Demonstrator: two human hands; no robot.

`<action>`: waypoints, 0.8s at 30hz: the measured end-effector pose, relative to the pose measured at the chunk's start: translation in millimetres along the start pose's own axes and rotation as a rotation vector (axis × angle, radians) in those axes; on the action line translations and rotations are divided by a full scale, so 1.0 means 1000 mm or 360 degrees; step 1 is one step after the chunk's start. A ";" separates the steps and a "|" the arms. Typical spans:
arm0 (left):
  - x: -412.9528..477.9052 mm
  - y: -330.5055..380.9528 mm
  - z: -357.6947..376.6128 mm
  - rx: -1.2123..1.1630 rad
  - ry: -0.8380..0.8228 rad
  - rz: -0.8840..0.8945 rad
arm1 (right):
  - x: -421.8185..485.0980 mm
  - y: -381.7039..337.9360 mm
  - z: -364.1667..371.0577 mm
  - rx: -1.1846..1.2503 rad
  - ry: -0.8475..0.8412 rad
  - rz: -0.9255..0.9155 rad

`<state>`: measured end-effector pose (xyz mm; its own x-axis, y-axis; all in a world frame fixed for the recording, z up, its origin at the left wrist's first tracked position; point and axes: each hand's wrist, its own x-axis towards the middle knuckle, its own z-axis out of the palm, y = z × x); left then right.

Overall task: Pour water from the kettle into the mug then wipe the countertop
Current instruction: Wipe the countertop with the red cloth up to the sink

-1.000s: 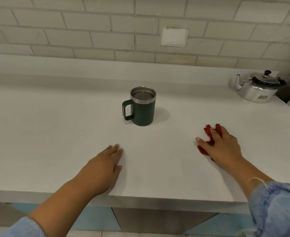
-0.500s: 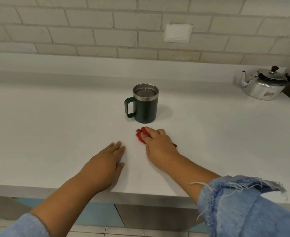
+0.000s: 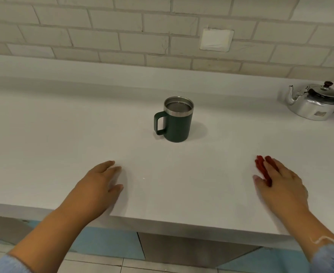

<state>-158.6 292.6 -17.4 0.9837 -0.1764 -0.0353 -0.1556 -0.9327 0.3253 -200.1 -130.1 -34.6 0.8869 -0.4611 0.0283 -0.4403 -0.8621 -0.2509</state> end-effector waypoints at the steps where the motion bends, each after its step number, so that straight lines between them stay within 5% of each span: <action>1: -0.001 -0.003 0.000 0.0011 -0.0025 -0.0035 | -0.005 -0.005 0.005 -0.0120 -0.0018 -0.0005; 6: -0.002 -0.009 -0.001 0.0072 -0.0143 -0.0072 | -0.037 -0.083 0.031 -0.0226 -0.0043 -0.0390; 15: -0.003 -0.006 -0.006 0.0068 -0.0190 -0.0073 | -0.057 -0.212 0.064 0.0204 -0.0207 -0.0824; 19: -0.003 -0.009 -0.006 0.0053 -0.0209 -0.0053 | -0.024 -0.197 0.039 0.0861 -0.0037 -0.0631; 21: -0.004 -0.010 -0.005 0.0042 -0.0203 -0.0044 | 0.004 -0.165 0.028 0.0739 0.0127 -0.0451; 24: -0.004 -0.012 -0.003 0.0044 -0.0196 -0.0038 | 0.032 -0.119 0.023 0.0282 -0.0001 -0.0021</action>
<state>-160.3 305.4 -18.2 0.9688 -0.1898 -0.1594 -0.1364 -0.9452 0.2966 -115.9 -37.4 -25.9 0.8927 -0.4496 0.0320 -0.3969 -0.8176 -0.4171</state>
